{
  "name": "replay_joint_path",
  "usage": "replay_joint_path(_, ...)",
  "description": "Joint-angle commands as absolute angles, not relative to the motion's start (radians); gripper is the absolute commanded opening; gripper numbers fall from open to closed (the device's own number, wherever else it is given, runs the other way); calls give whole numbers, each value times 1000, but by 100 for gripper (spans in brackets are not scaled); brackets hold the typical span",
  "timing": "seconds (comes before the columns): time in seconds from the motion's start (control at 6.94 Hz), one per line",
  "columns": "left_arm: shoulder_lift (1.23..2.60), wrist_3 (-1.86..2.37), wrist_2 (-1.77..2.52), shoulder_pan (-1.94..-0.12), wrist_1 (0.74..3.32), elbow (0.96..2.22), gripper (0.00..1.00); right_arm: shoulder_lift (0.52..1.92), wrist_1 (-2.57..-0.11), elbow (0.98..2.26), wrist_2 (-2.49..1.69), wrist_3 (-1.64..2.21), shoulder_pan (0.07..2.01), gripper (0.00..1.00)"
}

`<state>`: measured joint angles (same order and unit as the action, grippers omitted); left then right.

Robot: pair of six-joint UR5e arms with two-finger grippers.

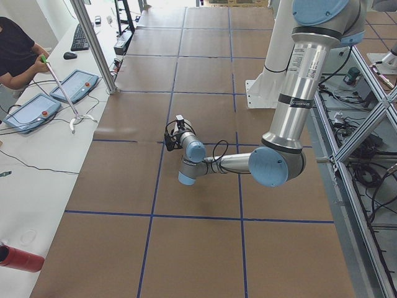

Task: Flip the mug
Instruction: 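Move the left gripper toward the white mug lying on its side, then close the left gripper on the rim of the white mug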

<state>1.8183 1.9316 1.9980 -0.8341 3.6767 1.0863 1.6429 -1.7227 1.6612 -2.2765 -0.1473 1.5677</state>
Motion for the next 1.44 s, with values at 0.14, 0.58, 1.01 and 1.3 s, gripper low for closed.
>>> replay_joint_path(0.14,1835,1933,1965,-802,3675,1072,100,1643,-1723,1660,-2276,-147,1568,100)
replay_joint_path(0.58,1868,1933,1936,-769,3675,1029,89,1643,-1723,1661,-2276,-147,1568,100)
replay_joint_path(1.01,1868,1936,1937,-769,3675,1032,0,1643,-1723,1661,-2276,-147,1568,100)
replay_joint_path(1.3,1867,1945,1937,-770,3683,1049,0,1643,-1723,1660,-2276,-147,1568,100)
